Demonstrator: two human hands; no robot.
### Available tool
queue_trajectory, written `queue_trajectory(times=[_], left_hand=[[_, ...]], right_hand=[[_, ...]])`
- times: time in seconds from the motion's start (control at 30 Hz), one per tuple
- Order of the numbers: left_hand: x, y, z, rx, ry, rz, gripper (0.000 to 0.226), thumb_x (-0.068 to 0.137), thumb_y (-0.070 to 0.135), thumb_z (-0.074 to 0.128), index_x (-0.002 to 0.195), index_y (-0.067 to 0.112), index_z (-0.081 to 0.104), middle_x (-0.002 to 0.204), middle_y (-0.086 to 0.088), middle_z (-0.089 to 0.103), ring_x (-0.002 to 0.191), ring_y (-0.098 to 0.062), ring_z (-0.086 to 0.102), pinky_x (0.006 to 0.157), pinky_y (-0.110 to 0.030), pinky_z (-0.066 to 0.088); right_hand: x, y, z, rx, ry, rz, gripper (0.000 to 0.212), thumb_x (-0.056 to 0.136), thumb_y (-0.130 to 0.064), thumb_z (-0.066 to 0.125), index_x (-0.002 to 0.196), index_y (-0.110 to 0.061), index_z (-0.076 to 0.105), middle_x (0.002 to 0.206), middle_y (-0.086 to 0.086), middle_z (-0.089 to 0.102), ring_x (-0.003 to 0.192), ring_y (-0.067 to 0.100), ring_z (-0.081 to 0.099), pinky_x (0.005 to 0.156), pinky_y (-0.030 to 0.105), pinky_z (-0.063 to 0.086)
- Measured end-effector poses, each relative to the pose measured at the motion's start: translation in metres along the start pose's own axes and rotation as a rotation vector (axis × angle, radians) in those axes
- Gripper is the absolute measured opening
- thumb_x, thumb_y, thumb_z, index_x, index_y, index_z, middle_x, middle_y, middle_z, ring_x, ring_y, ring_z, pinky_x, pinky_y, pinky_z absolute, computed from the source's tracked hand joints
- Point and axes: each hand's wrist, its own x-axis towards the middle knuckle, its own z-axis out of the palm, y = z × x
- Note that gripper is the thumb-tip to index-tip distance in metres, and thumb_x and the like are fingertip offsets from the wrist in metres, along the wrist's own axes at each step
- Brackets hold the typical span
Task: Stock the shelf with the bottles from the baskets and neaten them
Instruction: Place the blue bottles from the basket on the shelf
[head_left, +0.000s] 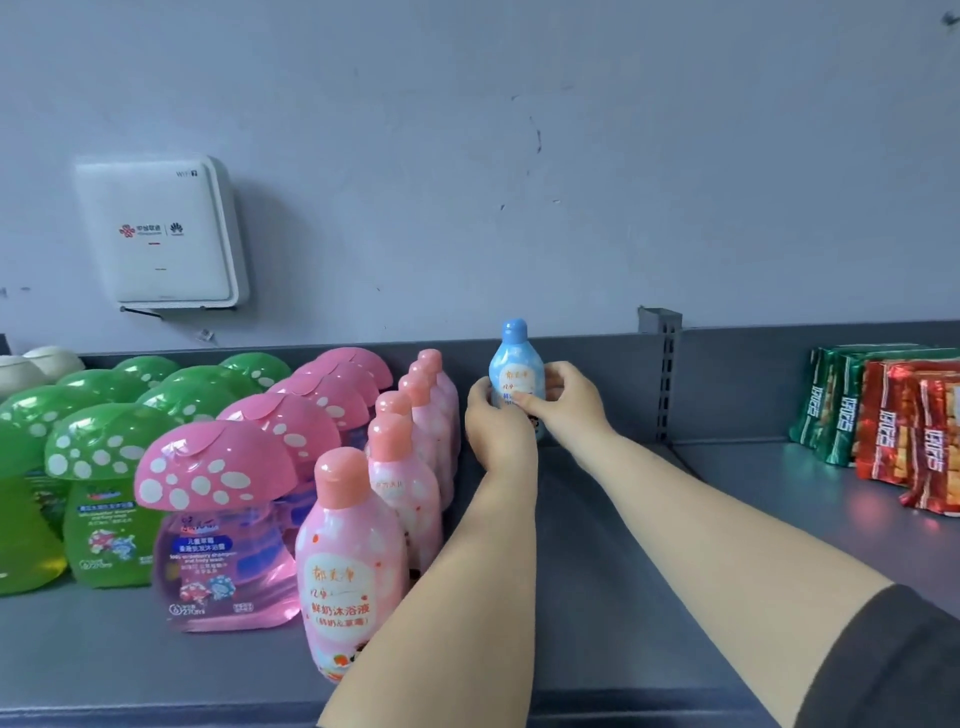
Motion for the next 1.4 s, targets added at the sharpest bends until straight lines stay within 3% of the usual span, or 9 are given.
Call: queue_trajectory(times=[0.13, 0.33, 0.47, 0.6, 0.8, 0.9, 1.03, 1.17, 1.4], left_hand=[[0.009, -0.006, 0.001, -0.075, 0.041, -0.058, 0.026, 0.095, 0.000, 0.037, 0.102, 0.022, 0.049, 0.080, 0.007, 0.055, 0.068, -0.012, 0.054, 0.043, -0.007, 0.042], [0.022, -0.016, 0.008, -0.160, 0.027, -0.104, 0.038, 0.095, -0.005, 0.033, 0.124, 0.010, 0.052, 0.076, 0.013, 0.047, 0.086, -0.021, 0.055, 0.092, -0.042, 0.051], [0.029, -0.021, 0.008, -0.205, 0.078, -0.162, 0.035, 0.095, -0.004, 0.033, 0.077, 0.023, 0.048, 0.073, 0.009, 0.047, 0.073, -0.017, 0.053, 0.071, -0.024, 0.051], [0.032, -0.027, 0.008, -0.146, 0.076, -0.139, 0.029, 0.094, -0.002, 0.036, 0.104, 0.022, 0.048, 0.085, 0.005, 0.053, 0.078, -0.016, 0.053, 0.069, -0.021, 0.044], [0.027, -0.024, 0.007, -0.148, 0.068, -0.189, 0.023, 0.097, 0.003, 0.036, 0.096, 0.016, 0.055, 0.087, -0.002, 0.059, 0.076, -0.018, 0.056, 0.048, -0.008, 0.039], [0.020, -0.018, 0.006, -0.092, 0.099, -0.224, 0.032, 0.100, 0.014, 0.038, 0.129, 0.006, 0.046, 0.119, -0.013, 0.056, 0.105, -0.025, 0.056, 0.071, -0.017, 0.041], [0.012, -0.006, 0.003, 0.232, 0.024, -0.207, 0.042, 0.097, 0.013, 0.038, 0.137, 0.004, 0.032, 0.140, -0.014, 0.041, 0.127, -0.028, 0.044, 0.105, -0.037, 0.036], [-0.005, 0.010, -0.004, 0.438, -0.082, -0.119, 0.037, 0.095, 0.006, 0.040, 0.131, -0.001, 0.036, 0.133, -0.017, 0.047, 0.121, -0.030, 0.048, 0.092, -0.030, 0.040], [-0.035, 0.038, -0.017, 0.866, -0.382, 0.080, 0.037, 0.098, 0.014, 0.038, 0.134, 0.006, 0.044, 0.120, -0.009, 0.054, 0.111, -0.025, 0.052, 0.076, -0.023, 0.034]], right_hand=[[0.012, 0.014, 0.017, -0.044, 0.010, -0.016, 0.039, 0.074, -0.016, 0.078, 0.107, -0.009, 0.057, 0.107, 0.005, 0.065, 0.095, 0.018, 0.062, 0.082, 0.030, 0.051], [0.014, 0.028, 0.026, -0.014, 0.030, -0.006, 0.040, 0.072, -0.018, 0.080, 0.106, -0.010, 0.062, 0.097, -0.001, 0.067, 0.081, 0.007, 0.061, 0.063, 0.007, 0.044], [0.014, 0.033, 0.033, -0.021, 0.018, 0.019, 0.038, 0.068, -0.016, 0.081, 0.102, -0.012, 0.063, 0.093, -0.002, 0.068, 0.075, 0.004, 0.061, 0.060, 0.008, 0.046], [0.015, 0.035, 0.037, -0.071, 0.017, 0.037, 0.041, 0.065, -0.022, 0.082, 0.100, -0.012, 0.062, 0.092, -0.002, 0.068, 0.079, 0.009, 0.064, 0.069, 0.020, 0.051], [0.011, 0.031, 0.035, -0.107, -0.012, 0.027, 0.039, 0.067, -0.022, 0.079, 0.099, -0.010, 0.061, 0.097, 0.004, 0.068, 0.086, 0.018, 0.065, 0.079, 0.034, 0.055], [0.010, 0.027, 0.030, -0.165, -0.061, 0.017, 0.036, 0.071, -0.021, 0.072, 0.102, -0.008, 0.060, 0.103, 0.008, 0.066, 0.091, 0.024, 0.063, 0.084, 0.040, 0.053], [0.007, 0.013, 0.018, -0.275, -0.103, 0.027, 0.060, 0.077, -0.019, 0.070, 0.130, -0.004, 0.045, 0.129, 0.011, 0.051, 0.114, 0.025, 0.053, 0.098, 0.036, 0.044], [0.002, -0.003, -0.004, -0.324, -0.117, 0.084, 0.067, 0.077, -0.019, 0.072, 0.134, -0.006, 0.040, 0.131, 0.008, 0.048, 0.115, 0.023, 0.052, 0.094, 0.032, 0.044], [-0.040, -0.032, -0.073, -0.602, -0.152, 0.017, 0.026, 0.086, -0.024, 0.064, 0.107, -0.010, 0.059, 0.103, 0.004, 0.061, 0.101, 0.022, 0.058, 0.087, 0.034, 0.048]])
